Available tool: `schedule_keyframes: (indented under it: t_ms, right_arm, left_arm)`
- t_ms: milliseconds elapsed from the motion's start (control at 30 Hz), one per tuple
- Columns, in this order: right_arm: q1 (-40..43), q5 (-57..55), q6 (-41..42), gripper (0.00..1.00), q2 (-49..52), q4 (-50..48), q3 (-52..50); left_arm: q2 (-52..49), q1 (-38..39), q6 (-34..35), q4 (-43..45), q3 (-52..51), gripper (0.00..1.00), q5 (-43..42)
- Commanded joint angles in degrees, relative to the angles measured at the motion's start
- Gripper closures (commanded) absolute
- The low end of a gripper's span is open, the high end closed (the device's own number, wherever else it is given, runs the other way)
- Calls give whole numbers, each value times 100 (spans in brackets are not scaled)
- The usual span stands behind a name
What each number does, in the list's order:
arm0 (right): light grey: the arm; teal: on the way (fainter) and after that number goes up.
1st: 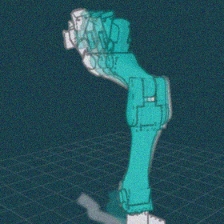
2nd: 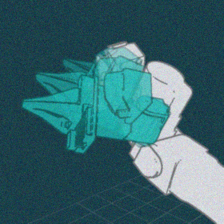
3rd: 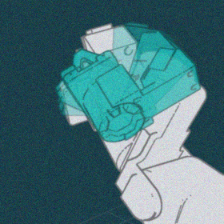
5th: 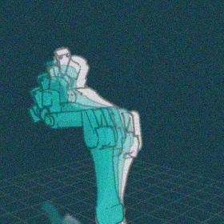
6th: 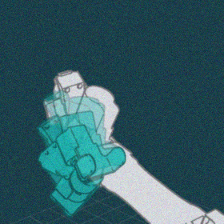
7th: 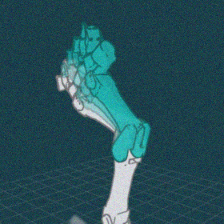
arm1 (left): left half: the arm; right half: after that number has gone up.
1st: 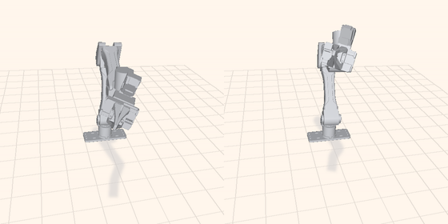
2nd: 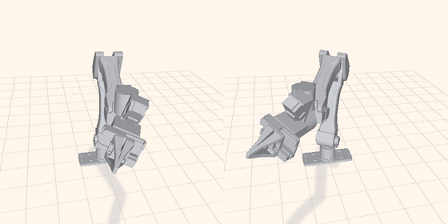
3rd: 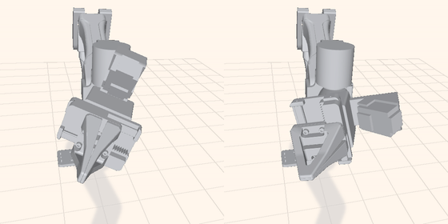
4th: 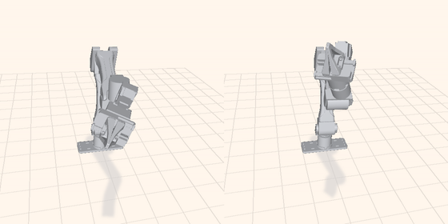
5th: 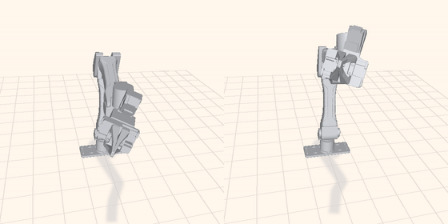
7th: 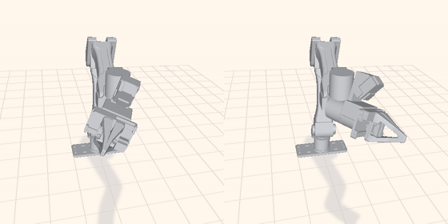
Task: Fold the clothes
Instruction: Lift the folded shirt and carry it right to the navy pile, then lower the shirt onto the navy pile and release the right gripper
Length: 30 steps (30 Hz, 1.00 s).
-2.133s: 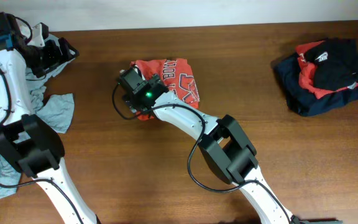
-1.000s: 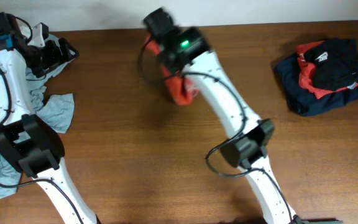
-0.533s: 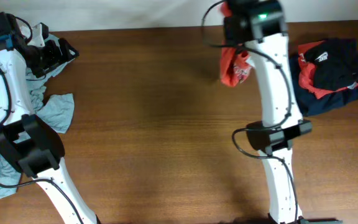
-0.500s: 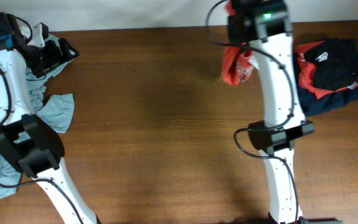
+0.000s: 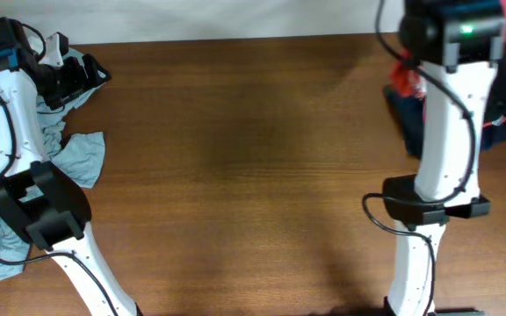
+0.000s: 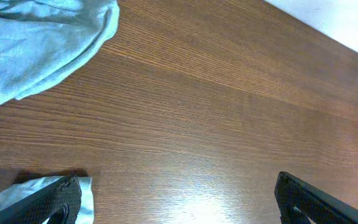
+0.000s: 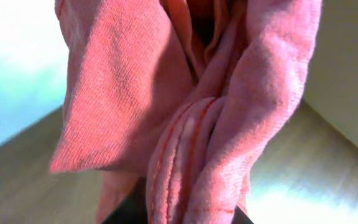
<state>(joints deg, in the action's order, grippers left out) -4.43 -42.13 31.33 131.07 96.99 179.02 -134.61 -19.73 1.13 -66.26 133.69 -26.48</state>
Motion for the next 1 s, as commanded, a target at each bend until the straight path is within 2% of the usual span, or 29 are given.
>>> schedule_keyframes:
  t_ms: [0,200,367,633,967]
  right_arm:
    - [588,109,240,96,-170,35,98]
    - [1672,1154,236,96,-170,35,17]
    - [2267,1298,133,96,-170,35,-483]
    - [2448,1362,92,96,-164,-44,-1794]
    - [2450,1322,90,96,-116,-1213,-2634]
  left_arm:
    - [-31,24,-120,-39,61,1,83]
    - [-31,31,-118,-66,61,1,83]
    - [-31,70,-116,-61,61,1,83]
    - [-31,238,-116,-59,61,1,186]
    - [-31,516,-118,-61,61,1,566]
